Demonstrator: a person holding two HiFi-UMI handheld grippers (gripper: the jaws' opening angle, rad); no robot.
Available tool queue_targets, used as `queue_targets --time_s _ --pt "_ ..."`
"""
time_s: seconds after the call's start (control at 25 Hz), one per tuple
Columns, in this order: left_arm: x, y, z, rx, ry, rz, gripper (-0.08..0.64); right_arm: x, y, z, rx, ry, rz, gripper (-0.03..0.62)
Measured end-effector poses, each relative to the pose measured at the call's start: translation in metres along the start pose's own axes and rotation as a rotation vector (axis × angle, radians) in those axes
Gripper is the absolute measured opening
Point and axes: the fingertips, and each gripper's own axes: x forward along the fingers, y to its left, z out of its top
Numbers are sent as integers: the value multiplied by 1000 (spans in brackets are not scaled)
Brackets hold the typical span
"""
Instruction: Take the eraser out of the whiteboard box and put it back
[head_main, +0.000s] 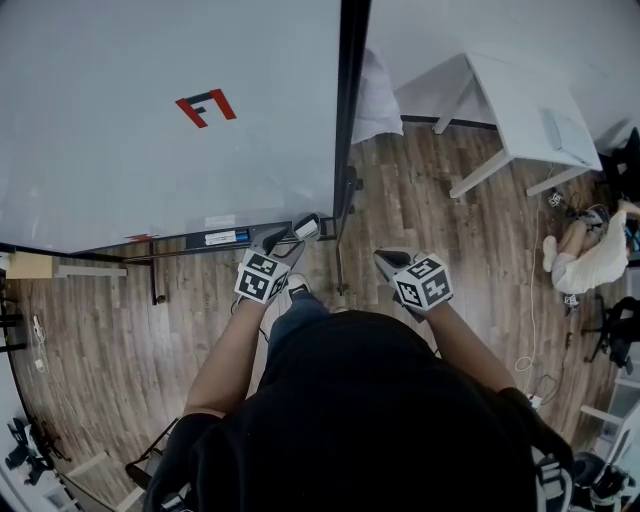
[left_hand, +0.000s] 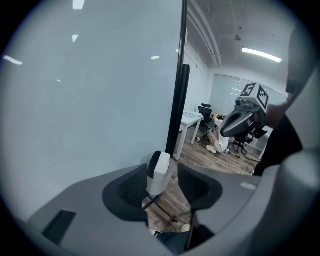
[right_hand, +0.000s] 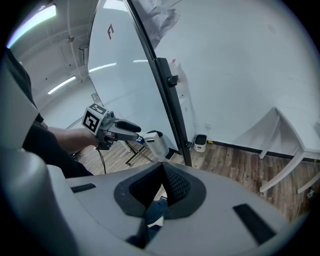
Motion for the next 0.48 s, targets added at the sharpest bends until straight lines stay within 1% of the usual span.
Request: queue_targets --time_s 0.32,0.48 --pt "-27 -9 -10 -21 -22 49 190 -13 10 0 -49 -11 10 -3" --pt "-39 -16 -12 -28 -39 75 190 -22 11 0 -66 -29 1 -3"
